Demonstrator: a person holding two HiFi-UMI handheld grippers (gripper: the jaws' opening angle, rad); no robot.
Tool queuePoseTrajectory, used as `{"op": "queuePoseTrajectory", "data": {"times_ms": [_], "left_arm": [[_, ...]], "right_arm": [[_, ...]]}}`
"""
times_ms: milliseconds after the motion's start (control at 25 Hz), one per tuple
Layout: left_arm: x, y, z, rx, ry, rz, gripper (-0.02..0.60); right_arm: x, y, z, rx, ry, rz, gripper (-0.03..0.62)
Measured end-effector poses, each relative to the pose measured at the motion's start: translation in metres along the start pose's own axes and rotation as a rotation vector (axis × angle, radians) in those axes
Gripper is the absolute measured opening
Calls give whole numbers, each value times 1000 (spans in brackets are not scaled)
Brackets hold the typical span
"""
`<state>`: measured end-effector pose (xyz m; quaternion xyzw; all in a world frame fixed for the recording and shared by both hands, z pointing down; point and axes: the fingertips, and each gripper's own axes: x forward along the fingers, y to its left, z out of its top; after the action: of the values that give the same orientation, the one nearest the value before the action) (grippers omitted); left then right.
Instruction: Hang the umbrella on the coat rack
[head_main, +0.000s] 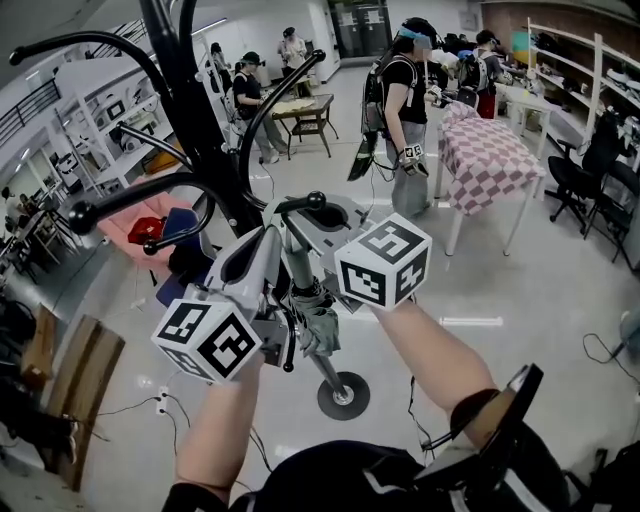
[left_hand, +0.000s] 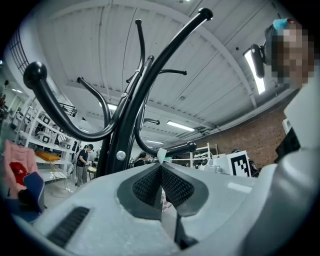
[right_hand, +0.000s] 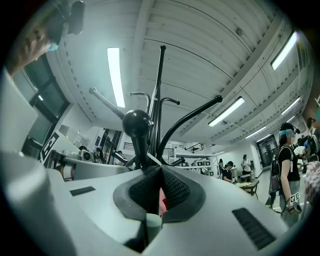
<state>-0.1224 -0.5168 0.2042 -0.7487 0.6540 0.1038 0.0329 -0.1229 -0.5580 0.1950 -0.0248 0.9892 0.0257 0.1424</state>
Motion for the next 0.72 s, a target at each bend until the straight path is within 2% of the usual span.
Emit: {"op": "queuePoseTrajectory", "data": {"times_ms": [320,720], "left_arm": [[-12,19,0,12,13,26,11],[-11,20,-3,34,7,2,11]], "right_arm": [[24,18,-8,-4,3,44,8],[20,22,-10,25,-22,64,8]]}}
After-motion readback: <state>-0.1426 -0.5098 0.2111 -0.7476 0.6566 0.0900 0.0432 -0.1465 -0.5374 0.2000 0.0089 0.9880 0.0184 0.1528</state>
